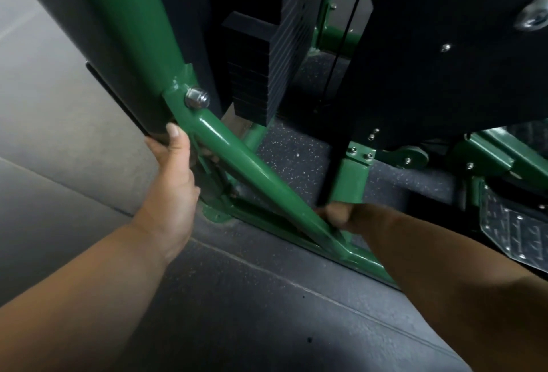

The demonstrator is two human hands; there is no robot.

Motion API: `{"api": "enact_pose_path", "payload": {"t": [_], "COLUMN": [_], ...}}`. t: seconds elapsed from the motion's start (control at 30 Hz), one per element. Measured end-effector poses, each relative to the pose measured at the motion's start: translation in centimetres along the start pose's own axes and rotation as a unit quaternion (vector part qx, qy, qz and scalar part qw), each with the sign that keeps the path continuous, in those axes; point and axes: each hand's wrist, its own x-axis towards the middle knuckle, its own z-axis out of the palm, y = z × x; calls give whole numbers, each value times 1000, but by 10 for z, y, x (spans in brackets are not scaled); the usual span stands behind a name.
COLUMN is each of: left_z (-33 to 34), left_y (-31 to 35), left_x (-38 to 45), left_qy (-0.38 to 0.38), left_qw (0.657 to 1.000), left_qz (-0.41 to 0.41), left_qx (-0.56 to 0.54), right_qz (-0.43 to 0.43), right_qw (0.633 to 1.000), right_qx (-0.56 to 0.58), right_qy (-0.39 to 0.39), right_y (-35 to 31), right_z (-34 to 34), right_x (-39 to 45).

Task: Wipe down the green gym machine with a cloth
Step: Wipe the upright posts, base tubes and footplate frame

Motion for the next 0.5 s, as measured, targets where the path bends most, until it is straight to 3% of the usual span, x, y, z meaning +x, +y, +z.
{"api": "enact_pose_path", "payload": {"t": [0.2, 0.3, 0.5], "left_z": [5, 6, 14], "left_y": [-1, -2, 6], "left_x": [1, 3, -11], "left_qy": [14, 24, 35], "left_qw": [1000, 999, 999], "left_qz": [7, 9, 28], "left_qx": [-13, -24, 18], "right_qz": [-30, -15, -29], "right_qw": [984, 961, 934], "right_qx": [-121, -230, -312], "right_qy": [126, 155, 173], "right_y": [46, 77, 75], "right_z": [-13, -9, -6], "right_x": [-25, -12, -13]}}
